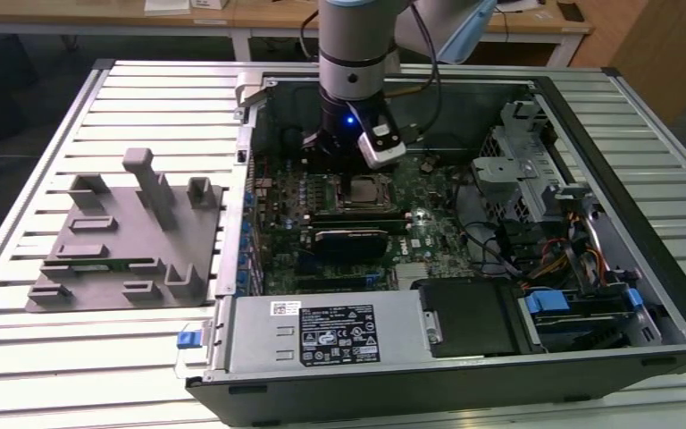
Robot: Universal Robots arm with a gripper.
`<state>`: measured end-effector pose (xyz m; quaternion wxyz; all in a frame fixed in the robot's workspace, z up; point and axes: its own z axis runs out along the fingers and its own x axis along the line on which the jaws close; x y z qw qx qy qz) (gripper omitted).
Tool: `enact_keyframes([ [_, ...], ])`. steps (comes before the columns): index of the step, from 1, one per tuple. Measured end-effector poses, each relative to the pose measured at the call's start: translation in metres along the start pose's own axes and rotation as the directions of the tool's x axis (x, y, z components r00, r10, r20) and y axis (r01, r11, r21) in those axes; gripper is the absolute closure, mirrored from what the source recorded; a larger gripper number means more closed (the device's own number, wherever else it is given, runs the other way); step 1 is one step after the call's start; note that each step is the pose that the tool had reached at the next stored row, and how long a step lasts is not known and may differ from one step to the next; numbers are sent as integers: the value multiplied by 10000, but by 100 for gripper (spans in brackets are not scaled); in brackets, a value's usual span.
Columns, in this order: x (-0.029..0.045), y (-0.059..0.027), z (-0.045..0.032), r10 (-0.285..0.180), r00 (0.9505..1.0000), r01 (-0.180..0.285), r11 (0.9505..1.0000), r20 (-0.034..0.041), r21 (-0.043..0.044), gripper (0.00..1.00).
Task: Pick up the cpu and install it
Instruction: 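Close the cpu cover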
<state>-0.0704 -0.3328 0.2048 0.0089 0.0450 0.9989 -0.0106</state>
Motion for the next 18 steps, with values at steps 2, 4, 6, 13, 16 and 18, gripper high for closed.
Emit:
enact_keyframes([
  [2, 16, -1, 4, 0, 10000, 0, 10000, 0, 1, 89],
  [4, 24, -2, 10, 0, 10000, 0, 10000, -1, 2, 89],
  [6, 29, -3, 17, -1, 10000, 1, 10000, -1, 2, 89],
  [13, 38, -3, 34, 0, 10000, 0, 10000, -1, 1, 89],
  [16, 39, -3, 43, 0, 10000, 0, 10000, 0, 1, 89],
  [18, 39, -3, 46, 0, 10000, 0, 10000, -1, 3, 89],
])
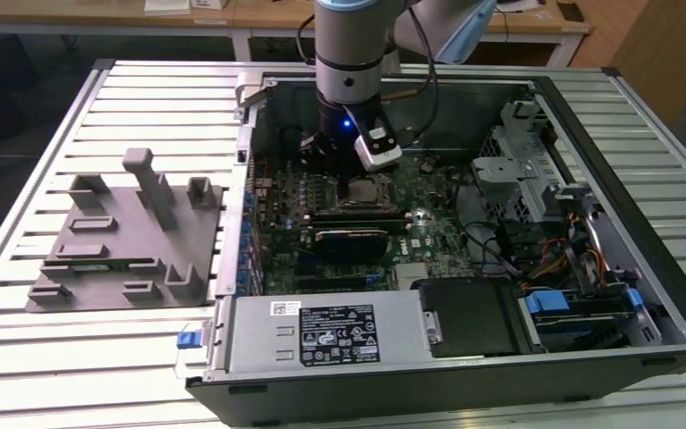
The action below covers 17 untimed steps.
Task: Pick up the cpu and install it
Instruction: 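Close the cpu cover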
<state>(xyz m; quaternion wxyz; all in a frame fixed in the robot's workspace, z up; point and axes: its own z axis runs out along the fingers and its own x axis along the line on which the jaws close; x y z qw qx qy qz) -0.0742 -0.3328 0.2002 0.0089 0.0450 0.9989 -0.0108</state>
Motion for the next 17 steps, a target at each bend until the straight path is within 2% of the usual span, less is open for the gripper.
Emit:
enact_keyframes([
  [17, -30, 3, 5, 0, 10000, 0, 10000, 1, -1, 89],
])
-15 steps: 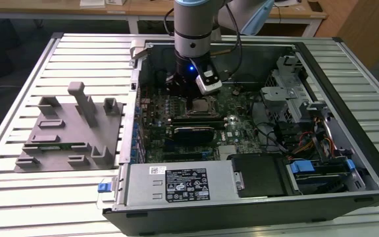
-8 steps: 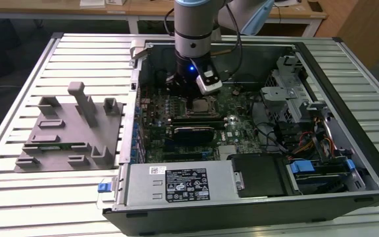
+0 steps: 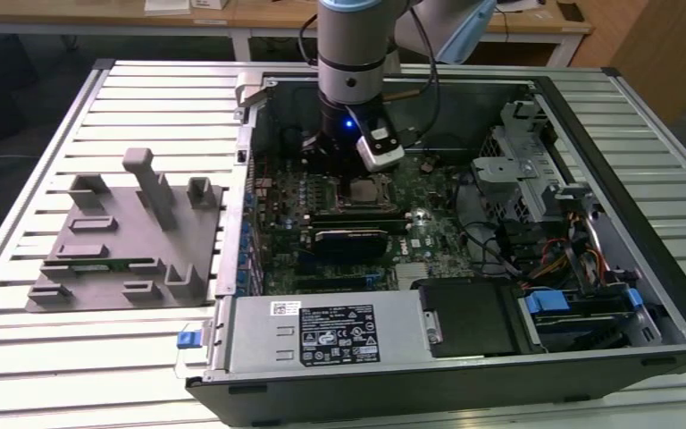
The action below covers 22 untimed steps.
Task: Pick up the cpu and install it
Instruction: 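Close the cpu cover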
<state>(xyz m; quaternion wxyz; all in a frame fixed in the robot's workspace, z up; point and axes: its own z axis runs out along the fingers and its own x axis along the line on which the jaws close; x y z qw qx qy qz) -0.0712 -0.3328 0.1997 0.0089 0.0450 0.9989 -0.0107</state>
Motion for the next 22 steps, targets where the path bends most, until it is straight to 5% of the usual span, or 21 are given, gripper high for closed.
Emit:
enact_keyframes([
  [10, -10, 1, -9, 0, 10000, 0, 10000, -1, 2, 89],
  [22, -13, -3, -198, 1, 10000, -1, 10000, 1, -1, 89],
])
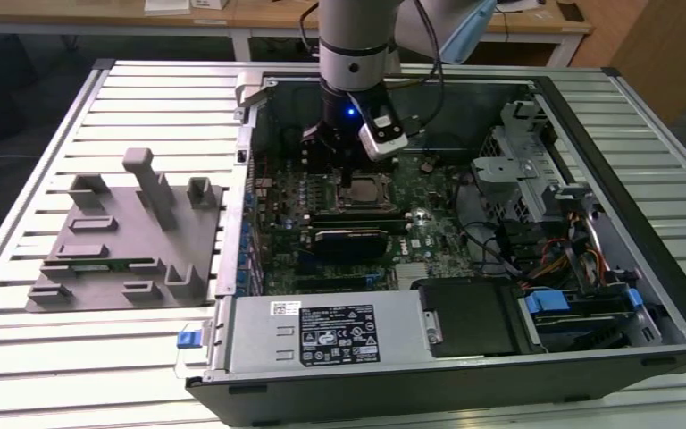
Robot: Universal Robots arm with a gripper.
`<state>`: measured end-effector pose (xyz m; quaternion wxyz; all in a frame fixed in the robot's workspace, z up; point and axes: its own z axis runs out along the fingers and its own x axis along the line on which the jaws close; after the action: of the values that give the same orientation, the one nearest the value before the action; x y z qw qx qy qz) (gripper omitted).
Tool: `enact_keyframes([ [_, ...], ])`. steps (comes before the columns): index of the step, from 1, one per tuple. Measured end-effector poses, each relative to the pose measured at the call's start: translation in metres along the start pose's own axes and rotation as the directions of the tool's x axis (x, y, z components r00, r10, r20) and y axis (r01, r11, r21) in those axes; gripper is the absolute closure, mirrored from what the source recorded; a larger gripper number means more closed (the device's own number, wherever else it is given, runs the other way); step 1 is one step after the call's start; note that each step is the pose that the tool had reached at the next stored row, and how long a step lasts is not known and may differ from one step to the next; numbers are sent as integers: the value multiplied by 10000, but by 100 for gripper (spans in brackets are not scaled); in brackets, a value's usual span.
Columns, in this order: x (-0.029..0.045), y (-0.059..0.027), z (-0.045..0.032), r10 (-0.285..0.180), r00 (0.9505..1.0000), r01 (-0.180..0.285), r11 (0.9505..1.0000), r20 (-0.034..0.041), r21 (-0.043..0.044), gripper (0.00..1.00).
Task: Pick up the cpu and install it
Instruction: 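Close the cpu cover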
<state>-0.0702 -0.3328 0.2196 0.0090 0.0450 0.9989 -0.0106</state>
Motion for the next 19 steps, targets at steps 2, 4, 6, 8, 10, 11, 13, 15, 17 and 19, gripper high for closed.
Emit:
enact_keyframes([
  [2, -1, -1, -42, 0, 10000, 0, 10000, -1, 2, 89],
  [4, -1, -2, -71, -1, 10000, 1, 10000, -1, 1, 89],
  [6, -2, -1, -77, -1, 10000, 1, 10000, 5, -1, 89],
  [8, 0, -2, -79, 1, 9999, -2, 10000, 111, 8, 89],
  [10, 1, -2, -78, 5, 9996, -5, 10000, 280, 23, 89],
  [11, 1, -2, -77, 5, 9995, -6, 10000, 322, 35, 89],
  [13, -7, -1, -78, 2, 9994, -4, 10000, 348, 51, 89],
  [15, -41, 2, -78, 5, 9994, -7, 10000, 349, 52, 89],
  [17, -92, 6, -77, 5, 9994, -7, 10000, 349, 52, 89],
  [19, -151, 12, -76, 6, 9994, -8, 10000, 349, 51, 89],
])
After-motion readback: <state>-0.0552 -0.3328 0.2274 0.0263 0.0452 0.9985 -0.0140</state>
